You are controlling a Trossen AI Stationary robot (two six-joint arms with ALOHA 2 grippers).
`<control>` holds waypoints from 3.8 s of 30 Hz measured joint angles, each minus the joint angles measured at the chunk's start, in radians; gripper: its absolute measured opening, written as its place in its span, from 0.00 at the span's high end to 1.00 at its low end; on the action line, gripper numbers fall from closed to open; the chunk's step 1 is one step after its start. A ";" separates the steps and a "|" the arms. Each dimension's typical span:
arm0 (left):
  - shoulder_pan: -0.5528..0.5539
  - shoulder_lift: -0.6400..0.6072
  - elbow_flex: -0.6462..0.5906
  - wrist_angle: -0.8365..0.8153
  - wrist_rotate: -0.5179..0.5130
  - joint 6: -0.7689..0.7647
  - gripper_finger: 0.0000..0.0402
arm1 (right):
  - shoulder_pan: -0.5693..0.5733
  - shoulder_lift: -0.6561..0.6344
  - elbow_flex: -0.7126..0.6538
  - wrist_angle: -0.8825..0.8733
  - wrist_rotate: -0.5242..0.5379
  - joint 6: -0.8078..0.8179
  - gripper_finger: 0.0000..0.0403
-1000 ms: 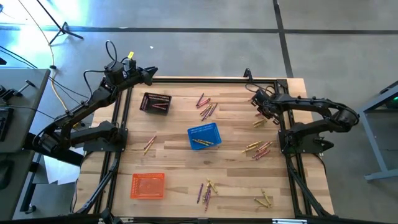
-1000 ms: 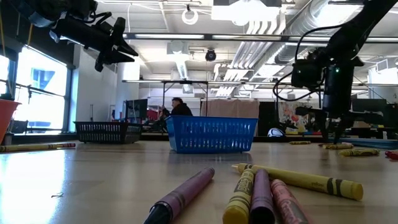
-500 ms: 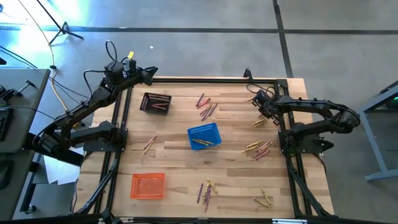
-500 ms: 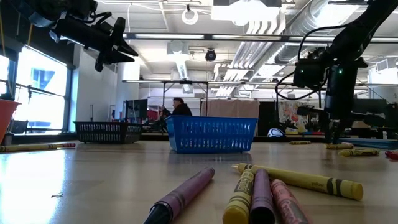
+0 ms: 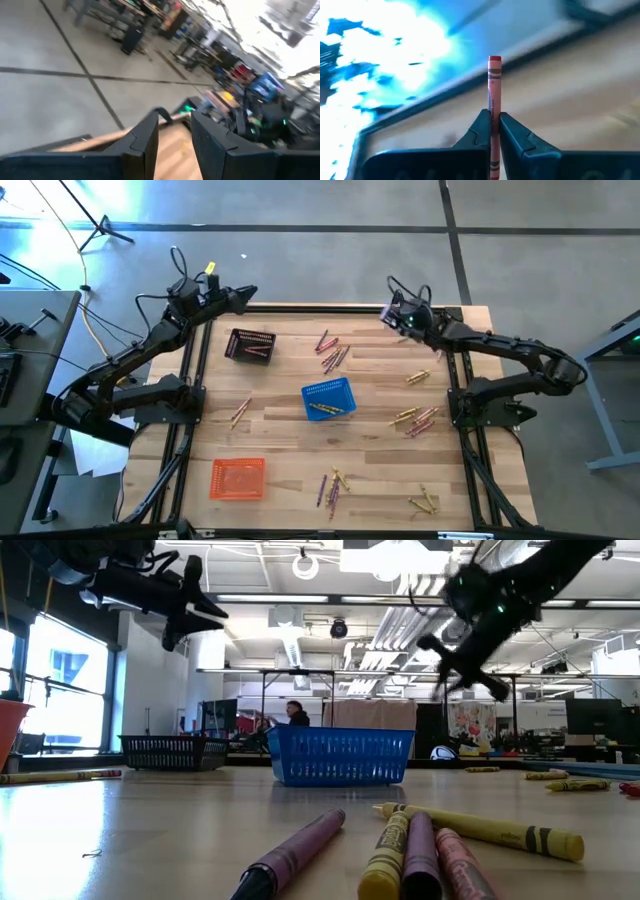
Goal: Sort crayons
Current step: Put the red crayon into the black basket
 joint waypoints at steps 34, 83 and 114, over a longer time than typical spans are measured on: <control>-0.473 0.279 0.133 0.352 0.047 0.074 0.69 | 0.465 0.231 0.401 0.305 0.065 -0.394 0.97; -0.553 0.301 0.134 0.369 -0.062 -0.017 0.59 | 0.527 0.299 0.402 0.440 0.018 -0.433 0.98; -0.559 0.318 0.134 0.367 -0.055 -0.012 0.98 | 0.508 0.336 0.420 0.453 -0.032 -0.452 0.93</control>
